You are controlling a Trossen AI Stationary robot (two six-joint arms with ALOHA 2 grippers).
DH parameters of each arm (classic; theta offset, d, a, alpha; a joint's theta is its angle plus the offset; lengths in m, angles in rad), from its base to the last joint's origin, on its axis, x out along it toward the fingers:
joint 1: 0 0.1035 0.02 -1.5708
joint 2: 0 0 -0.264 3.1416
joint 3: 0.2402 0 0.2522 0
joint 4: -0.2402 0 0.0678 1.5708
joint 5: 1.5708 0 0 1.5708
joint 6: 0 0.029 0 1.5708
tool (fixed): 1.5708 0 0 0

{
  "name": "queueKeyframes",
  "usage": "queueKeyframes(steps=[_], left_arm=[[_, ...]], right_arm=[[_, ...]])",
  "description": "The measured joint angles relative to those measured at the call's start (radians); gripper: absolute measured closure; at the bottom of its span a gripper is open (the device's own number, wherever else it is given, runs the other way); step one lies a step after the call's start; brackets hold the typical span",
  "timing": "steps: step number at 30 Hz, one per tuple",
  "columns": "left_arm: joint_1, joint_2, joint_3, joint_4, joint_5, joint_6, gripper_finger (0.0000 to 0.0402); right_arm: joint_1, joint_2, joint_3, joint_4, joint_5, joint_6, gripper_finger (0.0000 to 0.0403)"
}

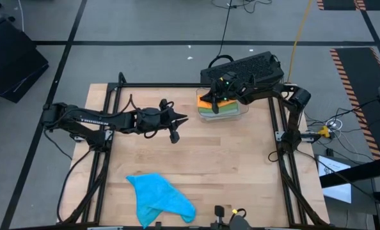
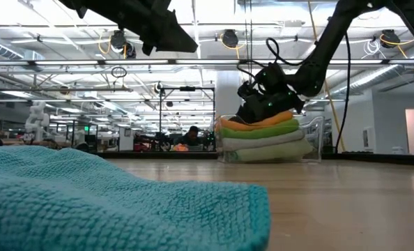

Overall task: Fold microfiber towels
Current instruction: Put the folded orange microfiber towel into the transparent bin

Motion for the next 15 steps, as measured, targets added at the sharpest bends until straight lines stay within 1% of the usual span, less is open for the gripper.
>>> queueKeyframes(steps=[3, 8, 10, 12, 15], left_arm=[[-0.006, 0.0, 0.0, -0.004, 0.0, -0.002, 0.0341], [-0.026, 0.0, 0.0, -0.014, 0.0, -0.006, 0.0341], [-0.034, 0.0, 0.0, -0.014, 0.0, -0.005, 0.0341], [-0.04, 0.0, 0.0, -0.014, 0.0, -0.005, 0.0341], [-0.049, 0.0, 0.0, -0.014, -0.014, -0.014, 0.0341]], right_arm=[[0.0, -0.054, -0.001, -0.053, 0.005, -0.016, 0.0403], [-0.005, -0.206, -0.001, -0.267, 0.079, -0.149, 0.0403], [-0.017, -0.246, -0.006, -0.322, 0.082, -0.178, 0.0403], [-0.033, -0.27, -0.03, -0.31, 0.081, -0.181, 0.0403], [-0.062, -0.276, -0.091, -0.223, 0.078, -0.147, 0.0403]])
